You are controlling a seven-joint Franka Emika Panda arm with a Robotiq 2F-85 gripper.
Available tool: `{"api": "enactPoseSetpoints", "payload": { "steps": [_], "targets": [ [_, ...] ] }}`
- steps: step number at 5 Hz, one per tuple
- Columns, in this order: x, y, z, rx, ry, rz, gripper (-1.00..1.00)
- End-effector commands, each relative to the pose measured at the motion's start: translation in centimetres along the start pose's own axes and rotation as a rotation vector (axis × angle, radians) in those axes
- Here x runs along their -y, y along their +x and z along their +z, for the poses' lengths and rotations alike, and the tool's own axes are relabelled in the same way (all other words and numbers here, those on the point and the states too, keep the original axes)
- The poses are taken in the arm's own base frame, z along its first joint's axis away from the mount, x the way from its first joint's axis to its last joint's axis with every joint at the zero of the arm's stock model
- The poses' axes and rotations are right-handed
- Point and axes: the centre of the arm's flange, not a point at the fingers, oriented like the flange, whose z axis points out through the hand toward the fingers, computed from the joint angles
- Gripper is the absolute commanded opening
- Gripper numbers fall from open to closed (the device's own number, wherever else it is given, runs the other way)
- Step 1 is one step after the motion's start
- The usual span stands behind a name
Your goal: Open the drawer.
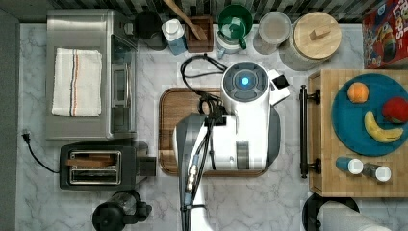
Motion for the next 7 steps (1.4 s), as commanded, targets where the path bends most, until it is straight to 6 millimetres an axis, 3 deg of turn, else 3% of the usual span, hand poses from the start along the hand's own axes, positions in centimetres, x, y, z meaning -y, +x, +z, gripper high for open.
{"api": "enactPoseSetpoints", "payload": {
  "steps": [1, 4, 7],
  "targets": [
    [-4.7, -0.9, 1.0, -0.051, 0.009, -0.222, 1.0],
    [-9.2, 0.3, 3.7, -0.113, -0.004, -0.322, 1.0],
    [-11.0, 1.6, 7.9, -0.12, -0.013, -0.317, 1.0]
  ]
}}
